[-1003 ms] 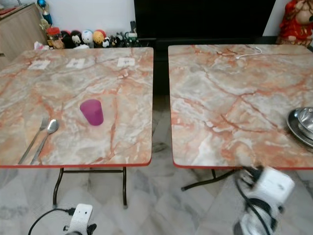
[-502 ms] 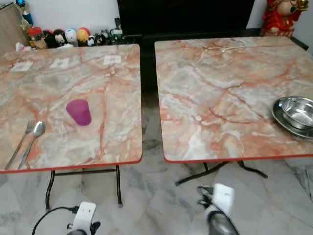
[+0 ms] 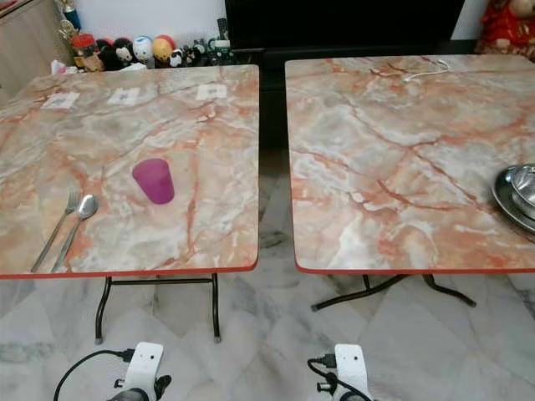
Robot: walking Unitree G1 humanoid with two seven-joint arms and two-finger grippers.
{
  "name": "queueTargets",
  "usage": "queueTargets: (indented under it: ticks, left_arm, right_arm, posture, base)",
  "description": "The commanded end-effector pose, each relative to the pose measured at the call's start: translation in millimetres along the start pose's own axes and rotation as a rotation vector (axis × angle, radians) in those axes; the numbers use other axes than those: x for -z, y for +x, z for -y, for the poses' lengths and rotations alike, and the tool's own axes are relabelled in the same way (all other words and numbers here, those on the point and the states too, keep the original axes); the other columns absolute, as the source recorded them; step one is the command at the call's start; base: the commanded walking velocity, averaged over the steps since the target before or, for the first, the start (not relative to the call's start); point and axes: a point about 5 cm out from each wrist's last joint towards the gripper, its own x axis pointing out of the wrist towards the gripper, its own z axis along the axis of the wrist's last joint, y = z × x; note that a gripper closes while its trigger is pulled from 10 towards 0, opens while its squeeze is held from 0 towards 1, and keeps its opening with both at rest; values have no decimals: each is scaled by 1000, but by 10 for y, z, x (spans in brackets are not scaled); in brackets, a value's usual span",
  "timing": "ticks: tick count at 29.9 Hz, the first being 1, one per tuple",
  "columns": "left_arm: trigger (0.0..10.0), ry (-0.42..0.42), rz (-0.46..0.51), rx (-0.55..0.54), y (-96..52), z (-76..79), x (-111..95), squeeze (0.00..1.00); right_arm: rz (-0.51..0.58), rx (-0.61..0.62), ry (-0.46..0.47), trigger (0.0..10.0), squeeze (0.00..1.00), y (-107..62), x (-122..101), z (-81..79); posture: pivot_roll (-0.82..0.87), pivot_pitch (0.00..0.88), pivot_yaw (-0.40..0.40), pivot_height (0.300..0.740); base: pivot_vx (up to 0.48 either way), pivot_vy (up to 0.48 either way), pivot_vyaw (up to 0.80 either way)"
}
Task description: Setting the table
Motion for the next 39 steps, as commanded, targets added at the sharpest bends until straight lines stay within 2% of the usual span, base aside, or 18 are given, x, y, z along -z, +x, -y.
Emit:
queueTargets:
  ticks: [1, 6, 15, 19, 26, 30, 39]
  left_arm:
    - [10000, -9, -29, -2, -8, -14, 59, 0]
    - [10000, -10, -27, -5, -8, -16, 56, 0]
    - [10000, -8, -27, -6, -7, -20, 53, 0]
    - [10000, -8, -26, -8, -7, -21, 52, 0]
    - [10000, 0, -17, -3, -7, -20, 43, 0]
    - [10000, -17, 25, 17, -10, -8, 11, 0]
    - [10000, -21, 203, 17, -38, -4, -130, 0]
  right_arm:
    - [-31, 30, 4, 10000, 0, -14, 87, 81]
    - [-56, 37, -8, 10000, 0, -29, 173, 108]
    - [-55, 24, -17, 10000, 0, -25, 182, 54]
    - [-56, 23, -24, 10000, 0, -30, 195, 86]
    - [-57, 24, -27, 10000, 0, -32, 202, 87]
    - [-58, 22, -30, 10000, 0, -31, 203, 83]
    - [-56, 18, -37, 10000, 0, -33, 206, 80]
  posture:
    - [-103, 114, 69, 740]
    - [-103, 117, 67, 740]
    - [-98, 115, 69, 740]
    - [-96, 115, 69, 740]
    - [-92, 117, 70, 740]
    - [-90, 119, 71, 740]
    - [-77, 118, 81, 740]
  base:
    - [0, 480, 0]
    - [0, 480, 0]
    - [0, 480, 0]
    - [0, 480, 0]
    - [0, 167, 0]
    - [0, 0, 0]
    - [0, 0, 0]
